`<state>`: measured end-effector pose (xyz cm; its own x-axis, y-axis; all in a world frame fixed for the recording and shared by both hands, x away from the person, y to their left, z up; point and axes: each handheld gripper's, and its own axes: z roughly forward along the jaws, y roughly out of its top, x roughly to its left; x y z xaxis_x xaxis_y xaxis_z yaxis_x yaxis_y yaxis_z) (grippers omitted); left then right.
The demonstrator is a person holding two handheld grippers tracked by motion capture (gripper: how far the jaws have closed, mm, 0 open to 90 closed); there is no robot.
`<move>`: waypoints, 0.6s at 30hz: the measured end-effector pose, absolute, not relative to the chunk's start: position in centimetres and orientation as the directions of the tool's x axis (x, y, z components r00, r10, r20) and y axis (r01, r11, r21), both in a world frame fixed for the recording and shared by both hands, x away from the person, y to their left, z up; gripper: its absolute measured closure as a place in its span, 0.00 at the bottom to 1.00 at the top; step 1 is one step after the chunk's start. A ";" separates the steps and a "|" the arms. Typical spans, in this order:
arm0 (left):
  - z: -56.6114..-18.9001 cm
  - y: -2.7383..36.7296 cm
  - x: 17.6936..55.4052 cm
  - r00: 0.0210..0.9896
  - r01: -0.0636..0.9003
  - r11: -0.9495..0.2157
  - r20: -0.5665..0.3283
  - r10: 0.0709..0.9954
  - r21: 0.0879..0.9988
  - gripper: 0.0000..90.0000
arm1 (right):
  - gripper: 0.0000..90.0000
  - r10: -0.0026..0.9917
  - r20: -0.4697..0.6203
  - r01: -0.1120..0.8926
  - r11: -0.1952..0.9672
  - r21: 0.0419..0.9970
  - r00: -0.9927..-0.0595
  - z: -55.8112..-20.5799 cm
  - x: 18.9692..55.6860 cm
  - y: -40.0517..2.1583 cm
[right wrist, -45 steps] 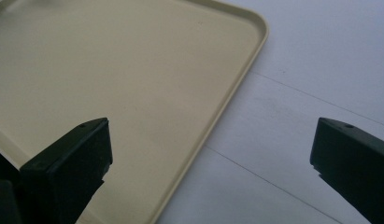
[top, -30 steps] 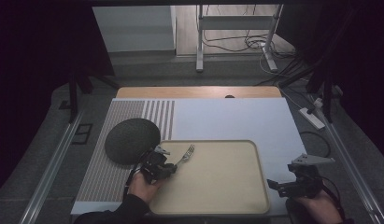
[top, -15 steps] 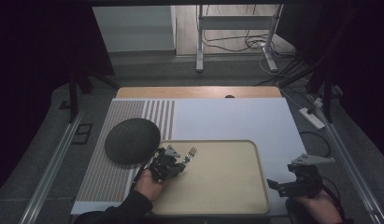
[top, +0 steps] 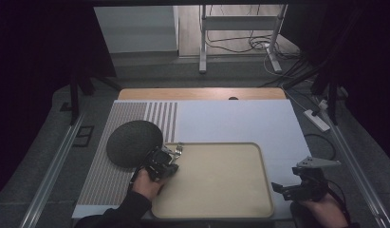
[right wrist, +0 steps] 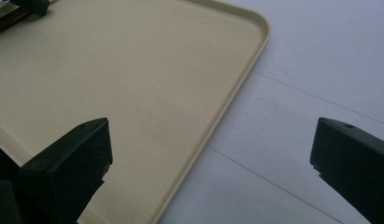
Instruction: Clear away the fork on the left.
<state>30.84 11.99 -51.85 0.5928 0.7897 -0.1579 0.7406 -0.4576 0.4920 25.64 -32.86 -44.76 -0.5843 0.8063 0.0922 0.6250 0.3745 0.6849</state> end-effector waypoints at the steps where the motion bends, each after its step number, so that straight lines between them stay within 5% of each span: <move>1: -51.8 12.3 30.9 0.582 0.748 -0.449 -0.159 0.797 0.488 0.97 | 0.00 0.807 0.091 0.625 0.375 0.684 -0.584 -44.7 25.6 -32.9; 12: -51.7 13.9 31.1 0.534 0.789 -0.404 -0.193 0.823 0.462 0.95 | 0.00 0.807 0.093 0.625 0.373 0.686 -0.583 -44.7 25.6 -32.9; 18: -51.4 13.8 31.1 0.548 0.772 -0.405 -0.191 0.814 0.491 0.84 | 0.00 0.806 0.095 0.625 0.372 0.687 -0.584 -44.7 25.6 -32.9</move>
